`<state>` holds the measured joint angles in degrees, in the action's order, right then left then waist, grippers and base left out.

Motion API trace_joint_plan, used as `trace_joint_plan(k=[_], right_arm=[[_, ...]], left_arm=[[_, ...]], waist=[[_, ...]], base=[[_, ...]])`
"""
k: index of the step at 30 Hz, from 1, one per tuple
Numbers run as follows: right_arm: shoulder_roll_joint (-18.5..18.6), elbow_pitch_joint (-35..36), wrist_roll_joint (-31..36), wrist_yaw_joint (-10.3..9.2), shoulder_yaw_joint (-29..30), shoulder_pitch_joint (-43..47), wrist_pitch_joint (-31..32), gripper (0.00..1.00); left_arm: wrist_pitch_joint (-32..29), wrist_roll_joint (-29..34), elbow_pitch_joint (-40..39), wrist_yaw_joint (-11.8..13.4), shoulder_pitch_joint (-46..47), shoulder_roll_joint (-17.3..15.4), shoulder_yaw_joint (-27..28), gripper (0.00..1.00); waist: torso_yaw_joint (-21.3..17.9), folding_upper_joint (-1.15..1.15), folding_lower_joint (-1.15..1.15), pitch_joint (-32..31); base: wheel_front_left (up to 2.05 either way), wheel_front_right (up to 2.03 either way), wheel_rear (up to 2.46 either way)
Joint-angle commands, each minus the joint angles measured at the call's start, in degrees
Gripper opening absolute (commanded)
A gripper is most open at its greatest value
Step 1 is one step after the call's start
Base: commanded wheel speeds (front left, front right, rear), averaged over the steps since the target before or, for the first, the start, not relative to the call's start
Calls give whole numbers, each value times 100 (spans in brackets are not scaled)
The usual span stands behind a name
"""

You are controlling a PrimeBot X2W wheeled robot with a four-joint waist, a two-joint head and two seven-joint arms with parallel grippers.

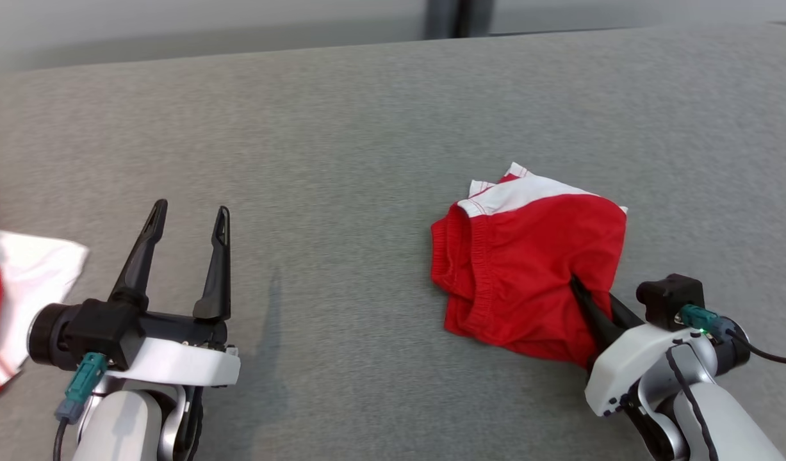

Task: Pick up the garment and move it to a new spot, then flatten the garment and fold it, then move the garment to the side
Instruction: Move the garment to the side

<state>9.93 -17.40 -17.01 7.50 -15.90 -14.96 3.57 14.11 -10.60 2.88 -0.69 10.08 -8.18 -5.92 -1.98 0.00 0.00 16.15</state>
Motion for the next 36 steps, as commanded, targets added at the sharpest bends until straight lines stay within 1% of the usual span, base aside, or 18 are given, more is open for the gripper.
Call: trace_joint_plan(k=[1,4,7,12,13,17,23,27,31,33,34,35,36], right_arm=[[47,6,33,-1,-35,-141,-67,0],[194,-108,98,-2,-181,-396,-139,0],[477,-315,158,-1,-383,-798,-237,0],[1141,-800,208,-2,-690,-1648,-544,0],[1141,-800,208,-2,-690,-1648,-544,0],[1659,-1295,241,-2,-952,-2301,-783,0],[2267,-1962,319,-2,-1301,-3100,-1159,0],[2545,-2386,418,-2,-1530,-3594,-1398,0],[2699,-2800,567,-2,-1798,-3979,-1509,0],[2758,-3025,591,-2,-1858,-4155,-1543,42],[2747,-3153,564,-2,-1839,-4231,-1554,87],[2745,-3281,588,-2,-1819,-4285,-1567,100],[2720,-3377,596,-2,-1768,-4337,-1613,100]], left_arm=[[-49,45,-70,3,118,-50,10,100],[-130,71,-218,9,166,-121,-5,100],[-223,122,-370,-31,305,-186,-63,100],[-362,217,-593,-118,574,-313,-173,100],[-362,217,-593,-118,574,-313,-173,100],[-451,292,-728,-190,823,-389,-275,100],[-539,367,-877,-272,1126,-474,-420,100],[-579,410,-939,-297,1274,-503,-504,100],[-612,417,-997,-326,1383,-526,-558,100],[-617,428,-1017,-321,1427,-541,-571,100],[-618,431,-1022,-315,1431,-543,-577,100],[-615,433,-1023,-305,1429,-547,-579,100],[-609,431,-1021,-293,1429,-548,-583,100]], waist=[[-447,0,0,156],[-741,0,0,309],[-950,0,0,504],[-1187,0,0,924],[-1187,0,0,924],[-1282,0,0,1258],[-1332,0,0,1639],[-1302,0,0,1811],[-1255,0,0,1945],[-1237,0,0,1990],[-1233,0,0,2004],[-1231,0,0,2013],[-1230,0,0,2019]], base=[[0,0,0],[0,0,0],[0,0,0],[0,0,0],[0,0,0],[0,0,0],[0,0,0],[0,0,0],[0,0,0],[0,0,0],[0,0,0],[0,0,0],[0,0,0]])
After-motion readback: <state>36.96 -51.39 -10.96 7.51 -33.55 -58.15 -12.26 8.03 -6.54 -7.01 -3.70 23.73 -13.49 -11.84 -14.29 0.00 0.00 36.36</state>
